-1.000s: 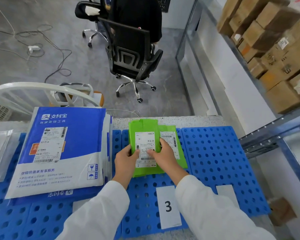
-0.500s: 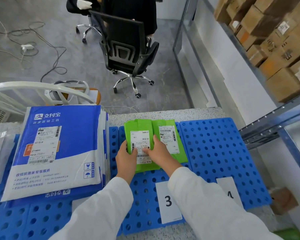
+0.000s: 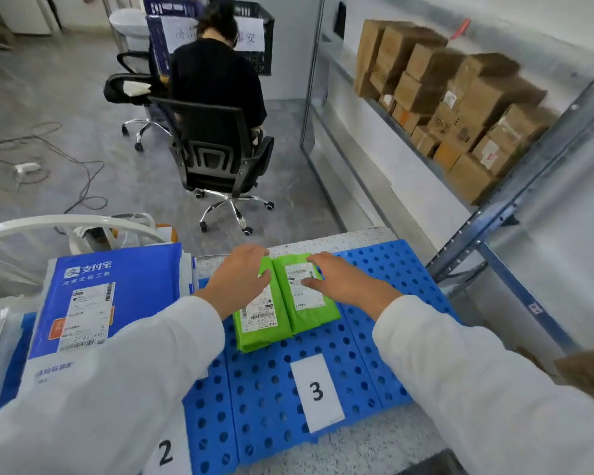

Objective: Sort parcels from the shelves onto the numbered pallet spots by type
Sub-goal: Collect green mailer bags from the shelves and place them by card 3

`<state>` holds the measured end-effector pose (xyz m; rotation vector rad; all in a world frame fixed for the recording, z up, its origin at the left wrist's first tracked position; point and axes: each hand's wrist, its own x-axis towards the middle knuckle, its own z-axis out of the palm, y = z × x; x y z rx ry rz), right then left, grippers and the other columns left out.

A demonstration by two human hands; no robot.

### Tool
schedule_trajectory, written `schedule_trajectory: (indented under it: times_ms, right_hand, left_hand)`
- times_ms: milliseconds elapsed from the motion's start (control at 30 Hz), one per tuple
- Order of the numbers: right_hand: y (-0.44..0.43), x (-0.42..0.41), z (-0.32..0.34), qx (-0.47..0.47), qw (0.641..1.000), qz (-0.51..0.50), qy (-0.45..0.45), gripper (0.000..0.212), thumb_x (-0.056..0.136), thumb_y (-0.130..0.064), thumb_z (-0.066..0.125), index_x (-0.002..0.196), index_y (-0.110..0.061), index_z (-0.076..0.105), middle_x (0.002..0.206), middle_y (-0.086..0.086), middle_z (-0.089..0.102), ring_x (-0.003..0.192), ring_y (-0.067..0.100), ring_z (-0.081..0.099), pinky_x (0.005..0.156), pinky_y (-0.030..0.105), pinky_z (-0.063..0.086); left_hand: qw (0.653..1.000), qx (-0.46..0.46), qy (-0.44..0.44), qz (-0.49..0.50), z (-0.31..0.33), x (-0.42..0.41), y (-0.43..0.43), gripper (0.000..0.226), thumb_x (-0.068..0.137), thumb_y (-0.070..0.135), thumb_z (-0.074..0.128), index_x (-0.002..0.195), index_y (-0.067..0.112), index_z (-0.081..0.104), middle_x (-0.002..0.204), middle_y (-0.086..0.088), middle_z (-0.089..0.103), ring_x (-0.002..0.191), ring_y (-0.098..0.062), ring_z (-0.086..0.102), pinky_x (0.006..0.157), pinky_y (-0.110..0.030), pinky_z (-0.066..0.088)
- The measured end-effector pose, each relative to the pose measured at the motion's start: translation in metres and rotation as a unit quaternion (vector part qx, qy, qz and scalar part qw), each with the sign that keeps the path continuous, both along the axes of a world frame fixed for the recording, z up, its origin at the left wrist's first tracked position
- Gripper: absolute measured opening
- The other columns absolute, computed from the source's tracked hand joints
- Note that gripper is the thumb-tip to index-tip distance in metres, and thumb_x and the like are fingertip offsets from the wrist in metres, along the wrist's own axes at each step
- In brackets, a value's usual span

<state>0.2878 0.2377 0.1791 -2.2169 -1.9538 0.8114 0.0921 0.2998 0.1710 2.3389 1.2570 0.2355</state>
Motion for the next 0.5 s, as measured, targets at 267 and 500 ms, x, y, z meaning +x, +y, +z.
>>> schedule_trajectory:
  times_ms: [267,500]
  right_hand:
    - [-0.074,0.047,0.045,0.044,0.995,-0.083,-0.026,0.065,0.095,-0.045,0.053,0.147,-0.014,0.032,0.15,0.002,0.035,0.131,0.021,0.043,0.101,0.033,0.038]
    - [-0.165,0.061,0.048,0.053,0.987,-0.148,-0.016,0.063,0.095,-0.041,0.053,0.147,-0.013,0.032,0.151,0.007,0.034,0.131,0.025,0.043,0.106,0.041,0.039]
  left_hand:
    - [0.983,0.097,0.068,-0.142,0.062,0.043,-0.032,0.063,0.094,0.034,0.056,0.147,0.011,0.031,0.149,-0.004,0.036,0.139,-0.018,0.03,0.112,-0.029,0.027]
    - [0.955,0.142,0.042,-0.257,0.079,0.115,-0.117,0.06,0.092,0.032,0.058,0.145,0.013,0.035,0.146,-0.002,0.041,0.134,-0.018,0.038,0.107,-0.024,0.027]
